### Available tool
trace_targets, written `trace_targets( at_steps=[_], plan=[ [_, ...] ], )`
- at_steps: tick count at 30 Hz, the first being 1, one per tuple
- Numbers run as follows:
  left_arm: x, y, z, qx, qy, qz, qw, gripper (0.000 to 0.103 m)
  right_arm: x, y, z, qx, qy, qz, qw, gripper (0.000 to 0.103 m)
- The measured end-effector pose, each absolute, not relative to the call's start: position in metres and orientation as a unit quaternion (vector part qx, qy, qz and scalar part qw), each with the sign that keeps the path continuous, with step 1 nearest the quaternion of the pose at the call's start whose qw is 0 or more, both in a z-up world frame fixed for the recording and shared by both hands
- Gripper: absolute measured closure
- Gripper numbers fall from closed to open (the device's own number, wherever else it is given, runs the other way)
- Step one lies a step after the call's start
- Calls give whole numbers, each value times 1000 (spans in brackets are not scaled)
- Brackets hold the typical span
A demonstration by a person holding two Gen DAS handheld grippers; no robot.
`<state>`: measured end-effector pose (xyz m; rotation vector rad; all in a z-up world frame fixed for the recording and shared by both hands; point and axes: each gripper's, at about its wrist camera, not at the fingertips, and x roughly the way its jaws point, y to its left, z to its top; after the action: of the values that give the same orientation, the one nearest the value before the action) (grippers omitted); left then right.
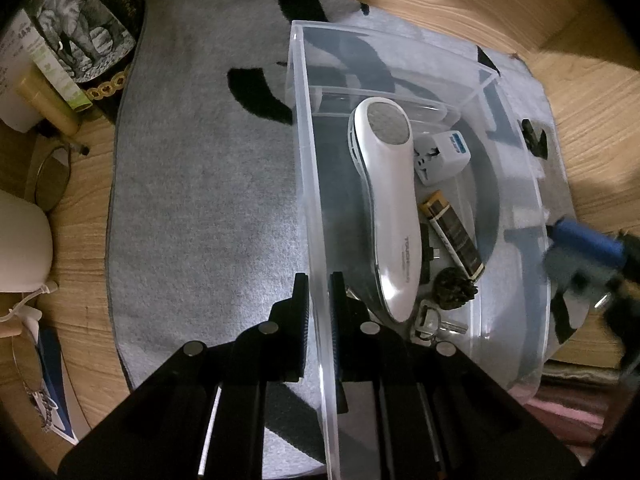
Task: Organize rigid objects
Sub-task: 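Carry the keys into the clear box and release them, then move the right gripper to the black clip on the mat and grasp it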
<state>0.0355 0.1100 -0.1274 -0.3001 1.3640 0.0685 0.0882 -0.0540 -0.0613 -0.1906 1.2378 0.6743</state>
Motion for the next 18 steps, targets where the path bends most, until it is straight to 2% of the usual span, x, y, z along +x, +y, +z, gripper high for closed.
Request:
trace_targets(
  at_steps=[2,14,16,18],
  plan=[
    [36,110,-128,-138,629,33,765,94,98,-70,-52,-65,558,302,771,60],
    [43,110,-134,-143,636,44,757,94,159,-156,-47,-19,543,191,817,58],
    [44,109,-134,-140,638,46,756,94,171,-168,-54,-9,549,184,816,44],
    [44,107,-135,-140,641,50,753,94,181,-179,-59,-5,549,171,818,44]
  ],
)
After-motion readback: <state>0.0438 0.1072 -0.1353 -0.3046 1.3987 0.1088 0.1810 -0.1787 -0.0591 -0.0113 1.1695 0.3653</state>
